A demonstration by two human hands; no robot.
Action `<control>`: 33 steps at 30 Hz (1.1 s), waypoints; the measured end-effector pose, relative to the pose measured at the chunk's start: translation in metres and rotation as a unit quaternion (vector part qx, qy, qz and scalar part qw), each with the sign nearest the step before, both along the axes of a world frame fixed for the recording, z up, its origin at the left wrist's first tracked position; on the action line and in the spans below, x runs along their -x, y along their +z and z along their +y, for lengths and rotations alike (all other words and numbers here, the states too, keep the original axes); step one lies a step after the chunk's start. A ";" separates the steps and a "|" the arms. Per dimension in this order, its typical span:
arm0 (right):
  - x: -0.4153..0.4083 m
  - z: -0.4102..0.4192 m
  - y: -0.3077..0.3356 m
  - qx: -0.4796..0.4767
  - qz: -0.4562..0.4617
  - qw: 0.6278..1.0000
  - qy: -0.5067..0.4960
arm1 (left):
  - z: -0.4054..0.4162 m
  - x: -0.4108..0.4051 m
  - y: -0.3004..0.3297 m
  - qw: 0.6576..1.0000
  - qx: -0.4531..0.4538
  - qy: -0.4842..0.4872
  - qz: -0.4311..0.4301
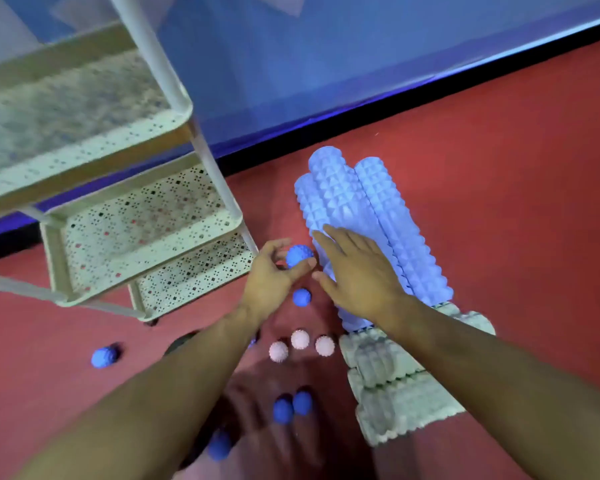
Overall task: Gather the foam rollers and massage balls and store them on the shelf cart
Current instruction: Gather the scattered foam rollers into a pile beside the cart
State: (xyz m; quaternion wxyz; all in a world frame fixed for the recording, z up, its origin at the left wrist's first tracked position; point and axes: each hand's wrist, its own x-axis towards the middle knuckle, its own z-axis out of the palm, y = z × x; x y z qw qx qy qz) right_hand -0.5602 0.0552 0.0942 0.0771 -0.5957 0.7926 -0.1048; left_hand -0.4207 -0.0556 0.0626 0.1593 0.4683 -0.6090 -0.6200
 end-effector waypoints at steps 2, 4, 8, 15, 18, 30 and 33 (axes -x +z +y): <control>-0.035 0.017 0.044 0.003 -0.012 0.999 0.037 | 0.027 -0.042 0.056 0.999 -0.018 0.012 0.032; -0.076 0.043 0.091 -0.007 -0.034 0.997 0.063 | 0.056 -0.091 0.113 0.998 -0.017 0.023 0.057; -0.158 0.106 0.181 0.024 -0.087 0.994 0.069 | 0.127 -0.188 0.208 0.994 0.030 0.072 0.077; -0.260 0.185 0.306 0.121 -0.078 0.980 0.139 | 0.230 -0.294 0.322 0.973 0.085 0.145 0.156; -0.279 0.210 0.336 0.148 -0.080 0.975 0.145 | 0.251 -0.308 0.351 0.967 0.088 0.150 0.187; -0.283 0.212 0.314 0.146 -0.088 0.970 0.174 | 0.252 -0.316 0.341 0.979 0.078 0.094 0.163; -0.286 0.199 0.296 0.135 -0.108 0.971 0.167 | 0.246 -0.323 0.327 0.987 0.075 0.066 0.128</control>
